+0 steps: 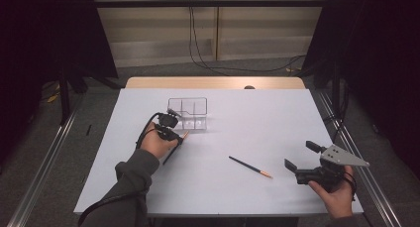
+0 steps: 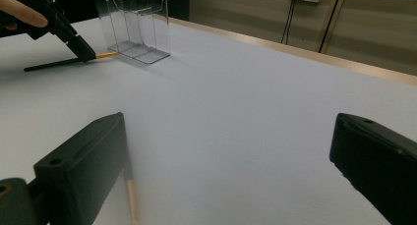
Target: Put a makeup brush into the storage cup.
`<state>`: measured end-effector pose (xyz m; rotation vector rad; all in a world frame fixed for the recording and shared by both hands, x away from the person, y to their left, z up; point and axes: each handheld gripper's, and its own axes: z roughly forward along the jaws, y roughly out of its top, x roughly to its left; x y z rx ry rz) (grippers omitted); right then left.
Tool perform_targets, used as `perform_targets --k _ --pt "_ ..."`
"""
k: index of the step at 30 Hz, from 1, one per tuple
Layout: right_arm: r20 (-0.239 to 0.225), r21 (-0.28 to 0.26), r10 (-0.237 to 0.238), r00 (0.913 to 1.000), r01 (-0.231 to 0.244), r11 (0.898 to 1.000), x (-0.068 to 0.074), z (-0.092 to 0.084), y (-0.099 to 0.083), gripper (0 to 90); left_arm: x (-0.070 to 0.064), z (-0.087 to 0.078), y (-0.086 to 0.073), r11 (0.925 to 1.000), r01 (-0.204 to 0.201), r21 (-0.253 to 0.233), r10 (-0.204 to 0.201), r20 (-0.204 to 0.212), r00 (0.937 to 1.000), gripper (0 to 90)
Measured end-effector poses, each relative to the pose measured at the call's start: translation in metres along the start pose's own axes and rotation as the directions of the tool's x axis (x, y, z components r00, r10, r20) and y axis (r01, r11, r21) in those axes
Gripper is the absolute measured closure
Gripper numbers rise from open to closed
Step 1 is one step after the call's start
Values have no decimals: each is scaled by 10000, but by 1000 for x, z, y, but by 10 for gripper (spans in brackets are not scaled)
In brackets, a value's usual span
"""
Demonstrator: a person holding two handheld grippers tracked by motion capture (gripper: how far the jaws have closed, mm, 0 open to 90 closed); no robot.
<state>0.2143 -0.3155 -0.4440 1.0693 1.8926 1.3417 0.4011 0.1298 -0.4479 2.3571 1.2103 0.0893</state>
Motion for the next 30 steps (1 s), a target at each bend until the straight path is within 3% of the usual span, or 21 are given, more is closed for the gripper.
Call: perform_targets --k 5,9,14,17,19,25,27,30 --pt "-11 58 61 10000 -61 10000 1 0 0 5 -2 -11 4 9982 160 -570 -143 299 9994 837" --pt "-88 82 20 10000 -19 10000 2 1 0 5 -4 -18 7 9924 259 -1203 -183 638 9978 837" --pt "-74 60 33 10000 -32 10000 2 1 0 5 -5 -28 8 9742 517 -2196 -301 1007 9945 837" --pt "-85 81 17 10000 -16 10000 2 1 0 4 -6 -33 9 9657 485 -2552 -201 1131 9934 837" --pt "-107 106 32 9999 -31 9999 2 1 -1 5 -8 -35 9 9532 734 -2933 -357 1318 9906 837" --pt "-76 120 -2 10000 3 9999 2 2 -1 4 -11 -41 9 9388 821 -3346 -257 1695 9852 837" --pt "-77 125 -21 10000 22 9999 2 2 -1 4 -13 -43 9 9372 747 -3408 -138 1776 9840 837" --pt "-80 138 -7 10000 8 9999 2 2 -1 4 -16 -45 10 9269 778 -3672 -79 1882 9821 837"
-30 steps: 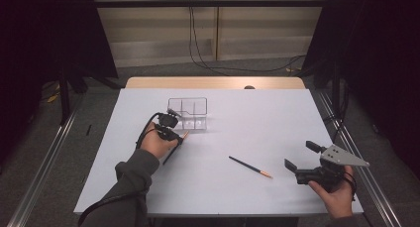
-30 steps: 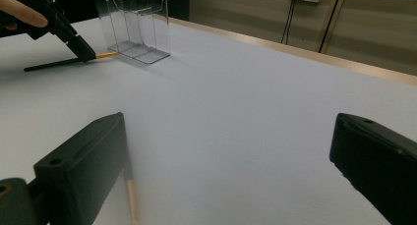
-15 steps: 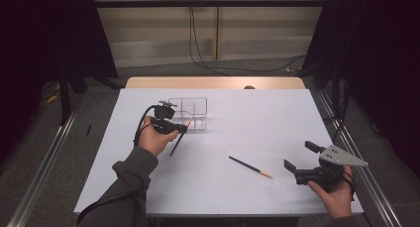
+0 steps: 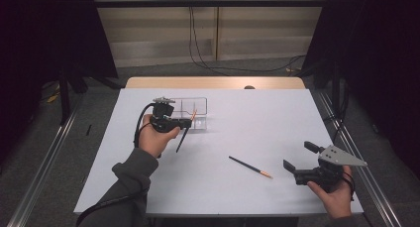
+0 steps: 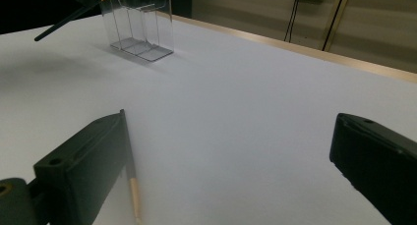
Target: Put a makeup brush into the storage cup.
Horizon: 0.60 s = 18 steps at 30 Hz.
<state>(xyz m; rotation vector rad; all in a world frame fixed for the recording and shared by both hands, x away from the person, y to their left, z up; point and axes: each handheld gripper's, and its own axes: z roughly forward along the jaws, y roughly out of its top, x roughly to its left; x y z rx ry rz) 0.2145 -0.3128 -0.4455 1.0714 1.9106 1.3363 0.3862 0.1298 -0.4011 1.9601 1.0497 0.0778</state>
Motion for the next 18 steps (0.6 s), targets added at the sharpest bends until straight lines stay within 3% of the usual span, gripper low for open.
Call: perform_targets --k 3,9,14,18 --pt "-12 -11 5 10000 -5 10000 0 0 0 5 -3 -3 2 9997 -191 -168 193 116 9997 837" --pt "-62 -2 -15 10000 15 10000 1 0 0 4 -9 -8 6 9939 -263 -1071 299 316 9991 837" --pt "-85 0 11 10000 -11 10000 1 0 0 4 -12 -12 8 9814 -471 -1860 555 403 9976 837" --pt "-83 -8 -23 10000 23 10000 1 0 0 4 -15 -14 9 9702 -374 -2395 472 352 9983 837"
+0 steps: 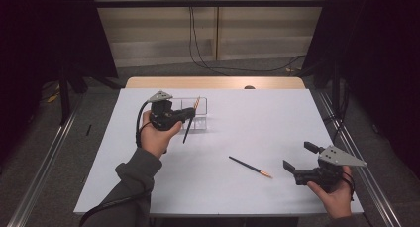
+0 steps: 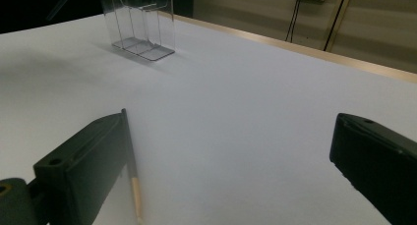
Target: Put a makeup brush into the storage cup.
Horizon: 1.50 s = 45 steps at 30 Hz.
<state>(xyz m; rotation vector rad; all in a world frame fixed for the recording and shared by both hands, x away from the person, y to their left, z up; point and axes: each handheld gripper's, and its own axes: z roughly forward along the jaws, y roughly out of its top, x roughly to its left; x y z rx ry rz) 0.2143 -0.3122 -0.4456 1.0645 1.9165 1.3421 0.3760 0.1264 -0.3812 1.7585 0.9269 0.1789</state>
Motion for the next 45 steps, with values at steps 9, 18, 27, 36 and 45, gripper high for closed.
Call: perform_targets --k 9,18,27,36,45 --pt "-12 6 -1 10000 1 10000 0 0 0 4 -3 -4 1 9951 -203 -968 207 36 9998 837" --pt "-13 -16 -23 10000 23 10000 0 0 0 4 -3 -9 3 9810 -308 -1915 315 8 9995 836" --pt "-12 -11 -32 10000 32 10000 0 0 0 4 -5 -12 3 9658 -460 -2550 445 -116 9989 836" --pt "-8 -29 -49 10000 49 10000 0 0 0 3 -5 -12 4 9576 -563 -2825 565 -74 9984 836" --pt "-12 -29 -7 10000 7 10000 0 0 0 3 -6 -12 6 9491 -608 -3091 612 -82 9981 836"
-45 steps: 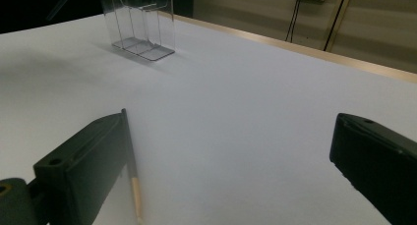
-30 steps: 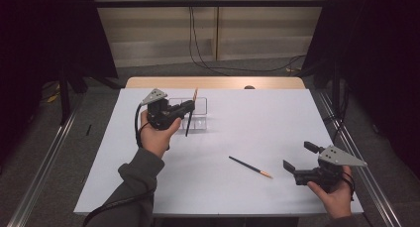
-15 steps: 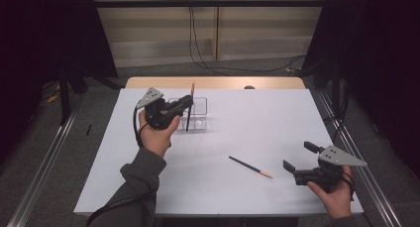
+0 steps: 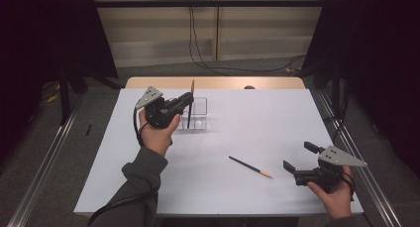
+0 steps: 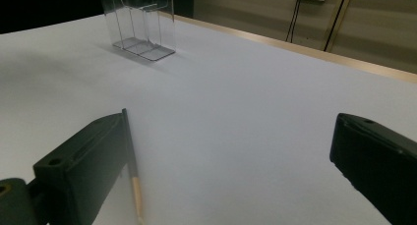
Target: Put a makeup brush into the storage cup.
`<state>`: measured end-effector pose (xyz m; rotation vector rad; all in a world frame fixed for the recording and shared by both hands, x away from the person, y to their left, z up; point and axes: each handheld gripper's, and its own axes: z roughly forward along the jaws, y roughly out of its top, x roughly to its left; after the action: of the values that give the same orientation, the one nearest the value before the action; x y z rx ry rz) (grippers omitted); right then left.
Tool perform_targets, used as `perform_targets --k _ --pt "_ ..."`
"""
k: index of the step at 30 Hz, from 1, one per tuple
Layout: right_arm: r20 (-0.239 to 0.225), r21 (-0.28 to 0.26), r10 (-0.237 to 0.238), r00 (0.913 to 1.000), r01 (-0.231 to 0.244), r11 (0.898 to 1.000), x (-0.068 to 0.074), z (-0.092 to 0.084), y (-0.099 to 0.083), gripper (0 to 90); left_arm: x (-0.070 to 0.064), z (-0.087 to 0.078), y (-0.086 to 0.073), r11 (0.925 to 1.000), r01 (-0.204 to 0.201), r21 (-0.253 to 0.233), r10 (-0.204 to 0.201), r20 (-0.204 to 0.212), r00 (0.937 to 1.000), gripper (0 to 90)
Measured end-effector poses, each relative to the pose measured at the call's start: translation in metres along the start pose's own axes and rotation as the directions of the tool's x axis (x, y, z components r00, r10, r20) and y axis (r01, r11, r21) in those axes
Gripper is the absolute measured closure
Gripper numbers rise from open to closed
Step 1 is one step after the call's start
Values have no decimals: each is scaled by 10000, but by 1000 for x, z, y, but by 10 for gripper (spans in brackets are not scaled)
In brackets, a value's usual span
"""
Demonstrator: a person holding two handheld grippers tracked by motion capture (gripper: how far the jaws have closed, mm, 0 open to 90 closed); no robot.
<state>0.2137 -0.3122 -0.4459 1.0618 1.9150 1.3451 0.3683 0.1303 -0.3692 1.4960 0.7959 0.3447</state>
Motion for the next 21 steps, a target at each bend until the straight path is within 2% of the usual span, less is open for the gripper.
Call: perform_targets --k 5,6,9,10,12,15,16,21 --pt "-26 23 44 10000 -44 10000 0 0 0 3 0 3 1 10000 46 -50 -46 79 10000 836" --pt "-23 7 -4 10000 4 10000 0 1 0 3 1 4 1 9999 -91 65 91 31 10000 836" --pt "-73 30 -46 10000 46 10000 1 2 0 3 0 7 2 9998 113 -145 -112 44 9999 836" --pt "-73 39 -48 10000 48 10000 1 2 0 2 2 6 2 9999 -102 60 101 125 9999 836" --pt "-68 11 -34 10000 34 10000 1 1 0 2 1 9 2 9998 116 -163 -115 66 9999 836" --pt "-45 15 -1 10000 1 10000 0 1 -1 2 2 11 2 10000 -61 -61 61 46 10000 836" --pt "-58 40 -23 10000 23 10000 0 1 -1 2 1 13 1 9996 163 -234 -162 27 9999 836" --pt "-106 56 45 9999 -44 10000 0 1 -1 0 1 15 2 9996 80 -284 -79 55 10000 836"
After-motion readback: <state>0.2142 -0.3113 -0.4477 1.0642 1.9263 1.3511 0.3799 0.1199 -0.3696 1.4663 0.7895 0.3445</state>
